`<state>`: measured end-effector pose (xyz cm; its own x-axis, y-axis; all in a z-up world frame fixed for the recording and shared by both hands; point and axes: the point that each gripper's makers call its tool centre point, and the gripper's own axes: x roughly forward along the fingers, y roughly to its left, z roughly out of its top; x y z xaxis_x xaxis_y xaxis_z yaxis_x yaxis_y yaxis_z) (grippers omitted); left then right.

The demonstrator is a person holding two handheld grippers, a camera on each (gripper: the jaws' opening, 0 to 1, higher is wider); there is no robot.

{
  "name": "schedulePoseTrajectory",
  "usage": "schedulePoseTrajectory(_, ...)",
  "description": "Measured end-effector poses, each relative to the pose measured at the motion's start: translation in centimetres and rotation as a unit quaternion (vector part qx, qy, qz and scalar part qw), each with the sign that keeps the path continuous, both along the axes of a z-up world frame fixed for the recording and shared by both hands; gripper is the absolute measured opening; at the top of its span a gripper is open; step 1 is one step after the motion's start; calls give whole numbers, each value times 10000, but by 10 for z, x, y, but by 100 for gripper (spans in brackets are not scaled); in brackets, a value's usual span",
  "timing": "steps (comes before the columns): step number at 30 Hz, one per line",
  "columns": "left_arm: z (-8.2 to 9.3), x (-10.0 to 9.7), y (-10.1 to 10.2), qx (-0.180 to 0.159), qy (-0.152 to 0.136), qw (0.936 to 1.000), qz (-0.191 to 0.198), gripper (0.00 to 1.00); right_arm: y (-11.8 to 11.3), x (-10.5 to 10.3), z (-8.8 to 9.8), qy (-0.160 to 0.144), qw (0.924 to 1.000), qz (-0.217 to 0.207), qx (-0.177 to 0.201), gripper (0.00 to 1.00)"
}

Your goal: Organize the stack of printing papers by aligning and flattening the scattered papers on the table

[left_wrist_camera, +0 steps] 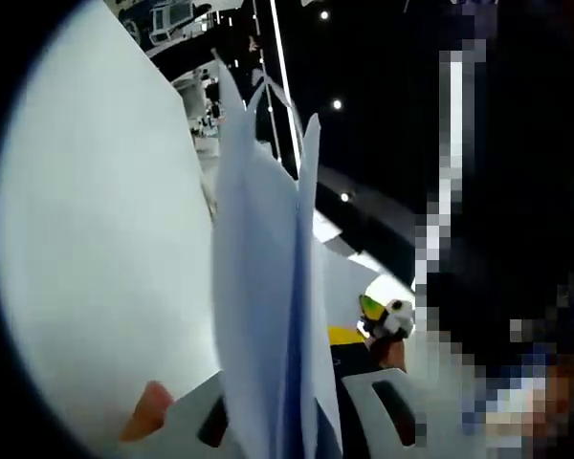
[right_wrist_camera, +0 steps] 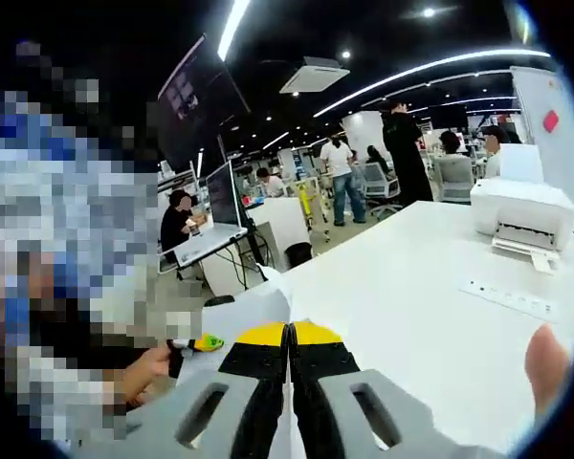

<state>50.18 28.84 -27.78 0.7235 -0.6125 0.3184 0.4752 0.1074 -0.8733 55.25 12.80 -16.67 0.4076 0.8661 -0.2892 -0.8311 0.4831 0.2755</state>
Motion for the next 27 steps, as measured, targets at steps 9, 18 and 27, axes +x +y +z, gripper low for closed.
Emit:
schedulePoseTrajectory(9,-1,1,3,-24,14,9999,97,8,0,7,-1,42,10000,-26,-12,0)
schedulePoseTrajectory(18,2,-1,1,-63,-72,9999,30,12,7,7,4,66,9999,42,105,0)
schedulePoseTrajectory(27,11,-1,1,-87,-233,9997,-13,16,20,-1,6,255,9989,203,346,0)
